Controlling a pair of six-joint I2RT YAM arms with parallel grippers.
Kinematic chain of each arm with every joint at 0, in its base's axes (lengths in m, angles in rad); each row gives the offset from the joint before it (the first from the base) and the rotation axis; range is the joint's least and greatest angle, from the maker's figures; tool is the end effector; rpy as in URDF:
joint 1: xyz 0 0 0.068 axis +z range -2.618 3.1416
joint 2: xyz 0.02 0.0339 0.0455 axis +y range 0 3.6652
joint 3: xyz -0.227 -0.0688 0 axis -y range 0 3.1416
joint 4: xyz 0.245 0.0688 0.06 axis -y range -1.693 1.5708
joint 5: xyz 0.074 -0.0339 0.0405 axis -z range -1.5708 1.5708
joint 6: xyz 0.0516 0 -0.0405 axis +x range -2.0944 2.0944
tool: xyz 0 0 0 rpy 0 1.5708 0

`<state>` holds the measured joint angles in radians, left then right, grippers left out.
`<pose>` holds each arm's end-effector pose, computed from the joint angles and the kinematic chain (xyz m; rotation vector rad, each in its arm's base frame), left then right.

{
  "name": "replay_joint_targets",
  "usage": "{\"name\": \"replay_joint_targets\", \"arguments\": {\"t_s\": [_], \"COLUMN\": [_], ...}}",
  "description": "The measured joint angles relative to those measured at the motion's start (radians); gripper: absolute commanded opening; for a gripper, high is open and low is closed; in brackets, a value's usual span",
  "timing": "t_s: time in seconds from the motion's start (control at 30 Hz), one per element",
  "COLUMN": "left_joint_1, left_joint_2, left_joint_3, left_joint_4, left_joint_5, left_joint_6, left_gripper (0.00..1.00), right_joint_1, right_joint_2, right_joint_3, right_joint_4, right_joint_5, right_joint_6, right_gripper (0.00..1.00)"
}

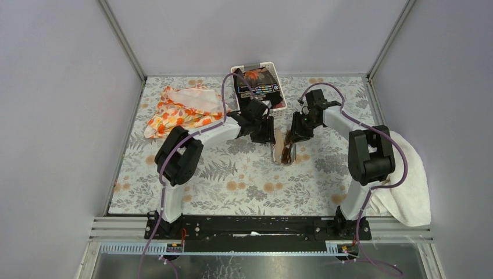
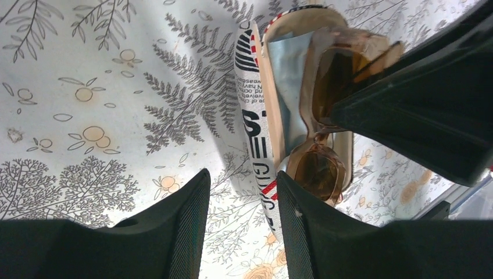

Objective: Organize the sunglasses
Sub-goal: Place the sunglasses in the sunglasses case.

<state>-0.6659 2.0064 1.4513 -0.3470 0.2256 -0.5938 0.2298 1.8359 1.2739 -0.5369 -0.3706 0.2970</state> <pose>0.3331 -0.2764 0.1436 0.1977 2.6171 -0.7767 0.3602 0.1034 0.1440 -0.0310 2.7101 0.6595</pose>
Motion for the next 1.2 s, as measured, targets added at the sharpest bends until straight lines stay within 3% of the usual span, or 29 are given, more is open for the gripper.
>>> {"name": "replay_joint_targets", "arguments": {"t_s": [0.57,0.77,1.2], "left_joint_1": [-0.019,-0.019,-0.022], "left_joint_2": [0.06,0.083,0.093], "left_joint_3": [0.109,0.14,0.151], "left_joint_4": [-0.013,-0.015,-0.017], "left_joint_5": [0.047,0.059,0.066], "left_joint_6": [0.006,0.005,0.005], "left_gripper": [0.47,0.47,0.47], "right_joint_1": [-0.016,-0.02,-0.021], "right_joint_2": [0.06,0.06,0.046], "right_joint_3": [0.032,0.038,0.03], "right_joint_4": [-0.05,-0.056,-0.059], "right_joint_5": [-0.039,-0.043,-0.021], "right_joint_6": [-0.107,-0.123,-0.137], "right_gripper": [0.36,0.22,0.33]}}
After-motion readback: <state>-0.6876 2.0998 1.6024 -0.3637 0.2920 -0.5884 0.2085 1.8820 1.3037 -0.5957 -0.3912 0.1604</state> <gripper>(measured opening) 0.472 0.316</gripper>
